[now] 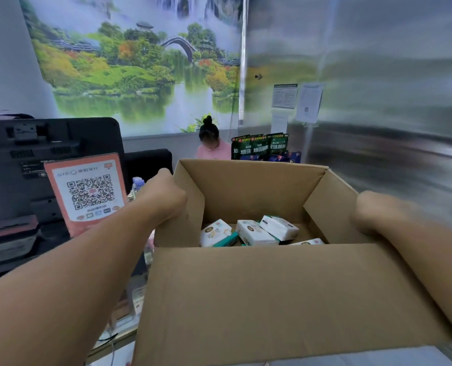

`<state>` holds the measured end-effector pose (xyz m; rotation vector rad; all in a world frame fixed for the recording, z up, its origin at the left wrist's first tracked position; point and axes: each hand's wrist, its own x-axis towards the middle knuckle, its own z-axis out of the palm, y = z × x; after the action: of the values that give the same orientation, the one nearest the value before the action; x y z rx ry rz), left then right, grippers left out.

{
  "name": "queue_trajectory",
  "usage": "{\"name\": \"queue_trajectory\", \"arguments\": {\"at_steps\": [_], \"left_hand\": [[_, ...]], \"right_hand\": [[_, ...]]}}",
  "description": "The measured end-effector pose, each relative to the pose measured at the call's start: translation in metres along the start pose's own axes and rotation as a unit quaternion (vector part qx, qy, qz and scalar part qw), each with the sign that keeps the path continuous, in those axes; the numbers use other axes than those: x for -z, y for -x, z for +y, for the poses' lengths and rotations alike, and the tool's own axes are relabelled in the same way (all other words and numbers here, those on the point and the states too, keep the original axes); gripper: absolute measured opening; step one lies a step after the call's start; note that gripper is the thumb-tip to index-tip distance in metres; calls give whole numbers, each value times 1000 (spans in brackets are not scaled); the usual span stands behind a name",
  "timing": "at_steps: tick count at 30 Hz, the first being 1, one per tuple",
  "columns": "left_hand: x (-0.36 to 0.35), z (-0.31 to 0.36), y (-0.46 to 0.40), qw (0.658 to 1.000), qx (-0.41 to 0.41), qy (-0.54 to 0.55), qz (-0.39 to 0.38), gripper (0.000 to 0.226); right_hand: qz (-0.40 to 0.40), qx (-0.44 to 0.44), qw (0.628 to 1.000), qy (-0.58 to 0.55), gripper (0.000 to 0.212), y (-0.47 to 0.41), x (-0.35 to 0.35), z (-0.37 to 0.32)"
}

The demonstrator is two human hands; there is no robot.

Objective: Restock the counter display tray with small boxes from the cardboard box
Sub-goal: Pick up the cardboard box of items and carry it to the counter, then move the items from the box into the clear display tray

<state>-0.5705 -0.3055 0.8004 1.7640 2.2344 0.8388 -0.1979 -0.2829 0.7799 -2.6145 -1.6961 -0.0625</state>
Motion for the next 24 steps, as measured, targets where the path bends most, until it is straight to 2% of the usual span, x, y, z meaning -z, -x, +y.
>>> {"name": "queue_trajectory", "arguments": {"at_steps": [2,4,6,7,9,11,15,19,24], "left_hand": [[-7,16,-16,1000,3,16,-13,23],[-17,32,-28,999,1,24,-24,28],[-29,48,-38,999,-13,24,-22,31],[-35,56,-41,999,-20,20,-24,31],[-50,67,-46,999,-33,13,-31,31],[-69,74,-48,998,-39,12,-38,31],[-111,81,-41,998,-32,18,-57,49],[-142,76,-33,998,-15,-3,-61,33],[-156,73,-35,998,13,-13,-61,38]], "right_hand": [[31,-10,999,0,39,-11,5,-4],[106,13,994,13,42,-22,8,-8],[169,88,981,34,39,-33,11,-17],[175,136,974,36,35,-38,12,-23],[108,232,967,14,30,-52,8,-37],[-1,308,951,7,37,-64,-7,-54],[-114,357,925,57,52,-80,-53,-75],[-163,355,916,86,61,-93,-98,-85],[-177,356,915,76,70,-108,-119,-110]]}}
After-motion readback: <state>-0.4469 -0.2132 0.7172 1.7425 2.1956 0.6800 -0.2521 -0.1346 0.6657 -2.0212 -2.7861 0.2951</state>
